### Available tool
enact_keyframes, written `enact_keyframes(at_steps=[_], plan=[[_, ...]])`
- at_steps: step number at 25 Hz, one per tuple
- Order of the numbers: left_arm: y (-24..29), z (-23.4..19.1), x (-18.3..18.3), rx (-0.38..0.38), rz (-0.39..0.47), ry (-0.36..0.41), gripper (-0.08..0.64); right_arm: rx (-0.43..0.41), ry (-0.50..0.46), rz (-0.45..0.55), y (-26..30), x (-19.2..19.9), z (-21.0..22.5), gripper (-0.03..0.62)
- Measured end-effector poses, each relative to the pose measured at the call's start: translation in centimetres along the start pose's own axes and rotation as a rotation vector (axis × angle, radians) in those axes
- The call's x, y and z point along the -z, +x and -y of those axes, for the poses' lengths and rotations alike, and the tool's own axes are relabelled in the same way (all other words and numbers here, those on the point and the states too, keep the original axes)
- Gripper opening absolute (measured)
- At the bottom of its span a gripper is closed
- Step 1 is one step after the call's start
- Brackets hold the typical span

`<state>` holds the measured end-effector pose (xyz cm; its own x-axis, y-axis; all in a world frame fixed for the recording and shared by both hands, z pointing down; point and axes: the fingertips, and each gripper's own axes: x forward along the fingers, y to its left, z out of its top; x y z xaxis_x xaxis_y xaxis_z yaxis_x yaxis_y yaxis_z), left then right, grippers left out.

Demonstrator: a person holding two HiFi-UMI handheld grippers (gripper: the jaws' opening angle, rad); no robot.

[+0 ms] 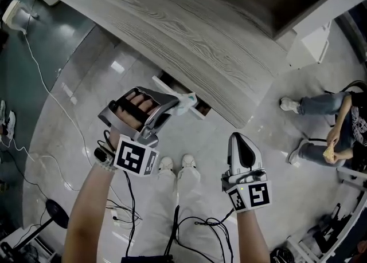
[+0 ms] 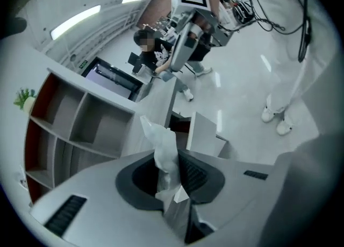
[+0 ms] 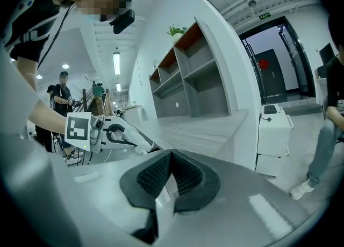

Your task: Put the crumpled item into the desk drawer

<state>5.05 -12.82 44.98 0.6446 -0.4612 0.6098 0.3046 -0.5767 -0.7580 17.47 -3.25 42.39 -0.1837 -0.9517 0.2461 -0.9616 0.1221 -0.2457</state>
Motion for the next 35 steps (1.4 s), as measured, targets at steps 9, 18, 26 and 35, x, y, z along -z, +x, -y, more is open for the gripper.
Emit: enact_keyframes(at_steps=[9, 18, 26, 35], plan=[[3.3, 0.8, 0.9, 0.070, -0.033, 0.187, 0.063, 0.017, 0.013, -0.003, -0.3, 0.3, 0.9, 0.009], [5.1, 1.9, 1.2, 0.145, -0.035, 0.202, 0.069, 0.022, 0.029, 0.001, 0.0, 0.3, 1.0, 0.009], [4.9, 1.6, 2.0, 0.147, -0.049, 0.097, 0.143, 0.019, 0.030, -0.006, 0.1, 0.6, 0.7, 0.009], [2.5, 1.0, 2.1, 0.073, -0.046, -0.192, 0.157, 0.006, -0.009, -0.013, -0.1, -0.2, -0.2, 0.009]])
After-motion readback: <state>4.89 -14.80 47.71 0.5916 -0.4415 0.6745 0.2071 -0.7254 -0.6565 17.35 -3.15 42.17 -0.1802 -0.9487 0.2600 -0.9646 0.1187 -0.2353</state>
